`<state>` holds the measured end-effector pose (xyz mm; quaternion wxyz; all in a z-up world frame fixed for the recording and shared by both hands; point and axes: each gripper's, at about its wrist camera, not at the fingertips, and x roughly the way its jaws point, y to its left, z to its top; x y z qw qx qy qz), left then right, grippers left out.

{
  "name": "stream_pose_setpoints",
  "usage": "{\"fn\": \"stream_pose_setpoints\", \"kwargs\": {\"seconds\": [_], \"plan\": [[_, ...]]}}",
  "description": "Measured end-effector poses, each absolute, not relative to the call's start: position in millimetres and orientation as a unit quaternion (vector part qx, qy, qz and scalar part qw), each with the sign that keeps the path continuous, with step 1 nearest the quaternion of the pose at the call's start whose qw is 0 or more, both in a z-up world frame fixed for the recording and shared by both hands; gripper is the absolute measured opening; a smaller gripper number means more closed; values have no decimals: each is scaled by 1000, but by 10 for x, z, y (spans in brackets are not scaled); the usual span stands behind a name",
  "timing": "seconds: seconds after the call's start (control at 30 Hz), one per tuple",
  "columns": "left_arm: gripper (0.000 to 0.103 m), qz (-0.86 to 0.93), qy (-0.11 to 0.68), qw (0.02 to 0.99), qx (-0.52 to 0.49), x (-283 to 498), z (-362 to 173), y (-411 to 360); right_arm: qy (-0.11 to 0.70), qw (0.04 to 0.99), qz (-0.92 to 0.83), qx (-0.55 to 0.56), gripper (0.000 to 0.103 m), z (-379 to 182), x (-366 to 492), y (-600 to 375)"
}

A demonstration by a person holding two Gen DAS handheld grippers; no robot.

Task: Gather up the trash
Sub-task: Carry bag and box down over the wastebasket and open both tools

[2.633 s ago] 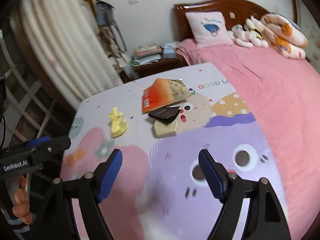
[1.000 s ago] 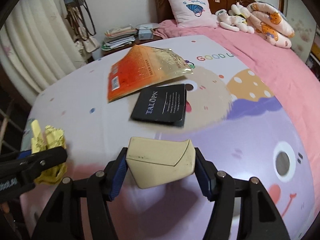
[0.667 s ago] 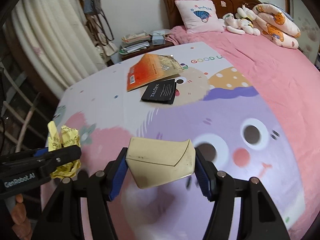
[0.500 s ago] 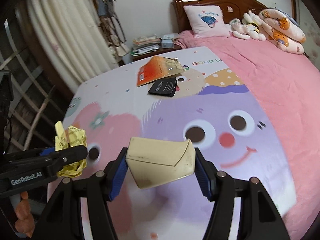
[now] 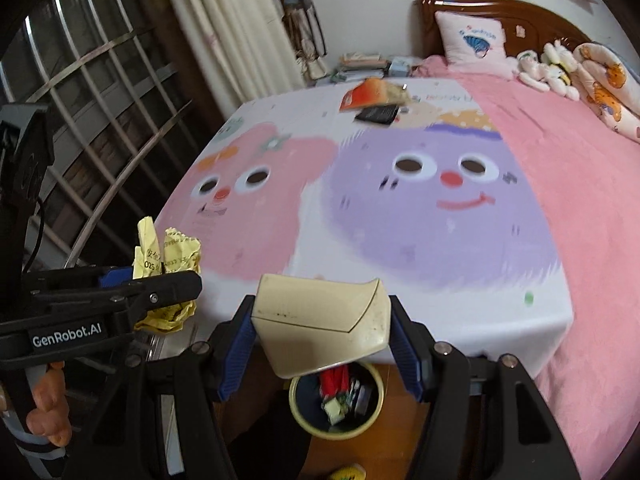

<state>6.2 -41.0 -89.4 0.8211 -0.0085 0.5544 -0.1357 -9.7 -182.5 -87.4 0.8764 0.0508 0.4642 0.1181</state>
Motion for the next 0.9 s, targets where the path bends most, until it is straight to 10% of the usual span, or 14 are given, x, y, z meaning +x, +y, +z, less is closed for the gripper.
{"fn": "stream_pose_setpoints", "kwargs": {"seconds": [0.37, 0.9], "plan": [[41, -146, 587, 796, 19, -465, -1362, -392, 523, 841, 115, 81, 63, -1492, -520, -1781], [45, -155, 648, 746, 6, -236, -3490, -309, 584, 802, 33, 122, 63, -3457, -440, -1918]]}}
